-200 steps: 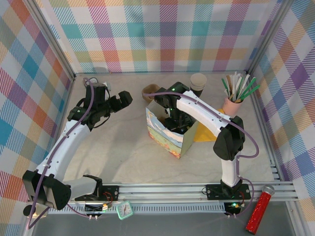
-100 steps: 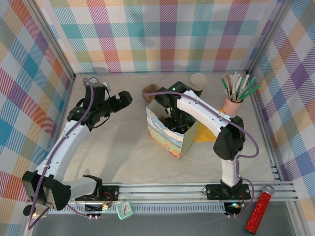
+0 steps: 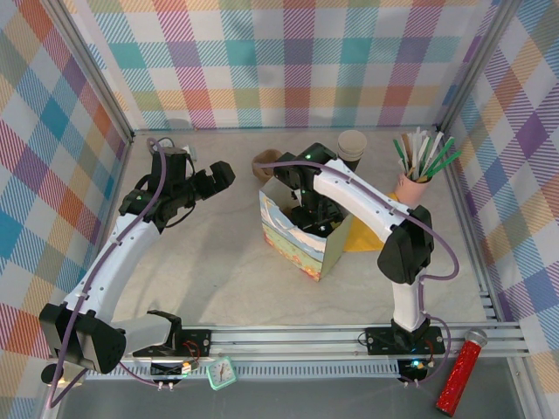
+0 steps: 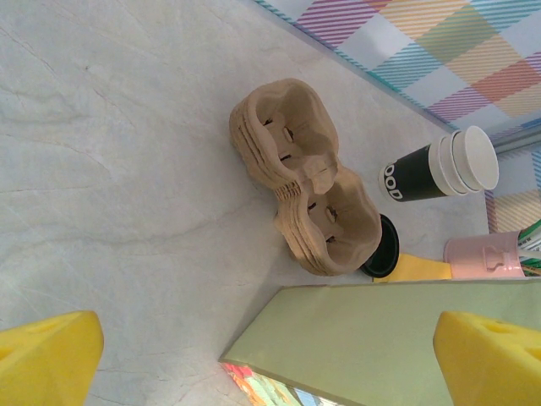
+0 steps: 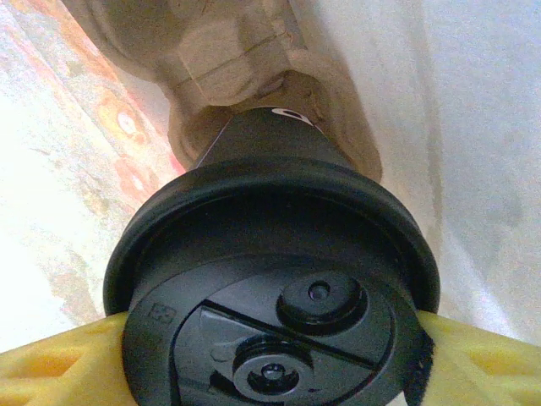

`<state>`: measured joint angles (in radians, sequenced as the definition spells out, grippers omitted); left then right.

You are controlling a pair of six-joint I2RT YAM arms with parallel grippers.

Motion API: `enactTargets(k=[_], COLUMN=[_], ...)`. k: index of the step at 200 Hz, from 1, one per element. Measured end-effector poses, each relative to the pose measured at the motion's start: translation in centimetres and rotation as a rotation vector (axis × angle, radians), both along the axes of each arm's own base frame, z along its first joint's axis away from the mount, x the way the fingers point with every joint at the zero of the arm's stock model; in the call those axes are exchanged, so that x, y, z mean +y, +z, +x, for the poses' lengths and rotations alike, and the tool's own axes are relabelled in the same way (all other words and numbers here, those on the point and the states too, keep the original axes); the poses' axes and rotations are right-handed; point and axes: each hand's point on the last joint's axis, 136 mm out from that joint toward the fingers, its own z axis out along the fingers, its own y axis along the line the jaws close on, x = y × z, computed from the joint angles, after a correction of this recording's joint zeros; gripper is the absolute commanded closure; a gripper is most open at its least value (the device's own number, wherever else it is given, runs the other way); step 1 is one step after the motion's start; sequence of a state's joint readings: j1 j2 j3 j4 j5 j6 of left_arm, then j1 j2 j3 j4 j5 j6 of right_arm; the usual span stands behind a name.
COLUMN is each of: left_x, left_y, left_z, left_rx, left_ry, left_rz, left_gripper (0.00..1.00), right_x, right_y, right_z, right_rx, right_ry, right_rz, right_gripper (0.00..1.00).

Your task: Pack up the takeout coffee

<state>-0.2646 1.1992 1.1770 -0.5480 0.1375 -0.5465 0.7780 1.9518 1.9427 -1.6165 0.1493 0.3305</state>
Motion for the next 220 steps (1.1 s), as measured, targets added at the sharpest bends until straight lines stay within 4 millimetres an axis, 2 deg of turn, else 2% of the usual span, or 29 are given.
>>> enactTargets(k=[220], left_x=[0.1], left_y=[0.0], left_z=[0.0], left_rx=[-0.002], left_ry=[0.004], left_rz=[0.003], left_gripper=[0.0], right_x=[1.0], right_y=[-0.3], right_z=[0.9], right_rx=[-0.001], right_ry=[0.028], right_rz=[0.012], right_gripper=[0.27])
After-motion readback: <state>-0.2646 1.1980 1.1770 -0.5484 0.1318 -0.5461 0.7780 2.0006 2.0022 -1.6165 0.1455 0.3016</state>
